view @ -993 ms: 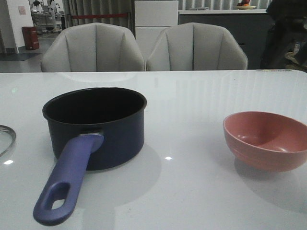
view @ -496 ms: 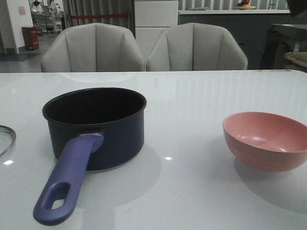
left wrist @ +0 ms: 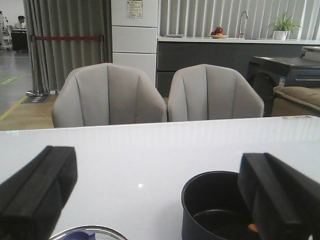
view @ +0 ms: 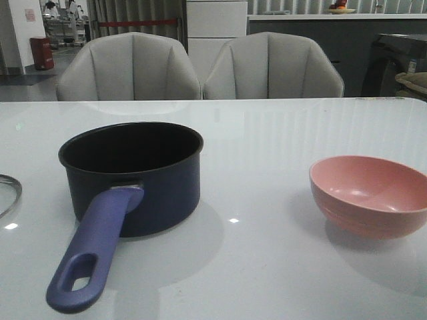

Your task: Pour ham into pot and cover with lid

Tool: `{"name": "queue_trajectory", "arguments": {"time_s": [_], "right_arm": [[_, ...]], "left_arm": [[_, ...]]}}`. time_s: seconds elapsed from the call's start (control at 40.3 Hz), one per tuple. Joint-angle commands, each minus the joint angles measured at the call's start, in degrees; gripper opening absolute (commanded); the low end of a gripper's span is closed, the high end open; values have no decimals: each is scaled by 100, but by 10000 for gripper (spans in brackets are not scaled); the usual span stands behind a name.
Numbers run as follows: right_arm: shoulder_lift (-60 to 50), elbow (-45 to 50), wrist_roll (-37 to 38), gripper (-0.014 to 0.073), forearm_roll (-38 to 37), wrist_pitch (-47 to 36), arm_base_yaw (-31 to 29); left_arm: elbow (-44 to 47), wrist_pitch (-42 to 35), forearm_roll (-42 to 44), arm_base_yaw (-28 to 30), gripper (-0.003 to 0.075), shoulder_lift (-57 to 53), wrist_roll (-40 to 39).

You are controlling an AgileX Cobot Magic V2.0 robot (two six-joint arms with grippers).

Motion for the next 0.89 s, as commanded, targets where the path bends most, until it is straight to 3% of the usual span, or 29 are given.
{"name": "queue_trajectory", "arguments": {"time_s": [0.0, 0.248, 0.447, 0.546, 0.72, 0.869], "right_arm": [[-282, -33, -45, 528, 27, -469, 46], [-372, 27, -45, 528, 27, 338, 46], [-372, 33, -45, 517, 27, 377, 46], [-372, 33, -45, 426, 27, 377, 46], [-372, 33, -45, 136, 27, 433, 46], [-372, 33, -45, 141, 27, 555, 46]], "left_arm": [[-165, -454, -54, -49, 679, 46, -21], [-165, -454, -54, -49, 679, 46, -21], [-165, -454, -54, -49, 679, 46, -21], [-165, -454, -54, -49, 679, 46, -21], [-165, -454, -66, -49, 679, 46, -21], [-165, -454, -66, -49, 679, 46, -21]]}}
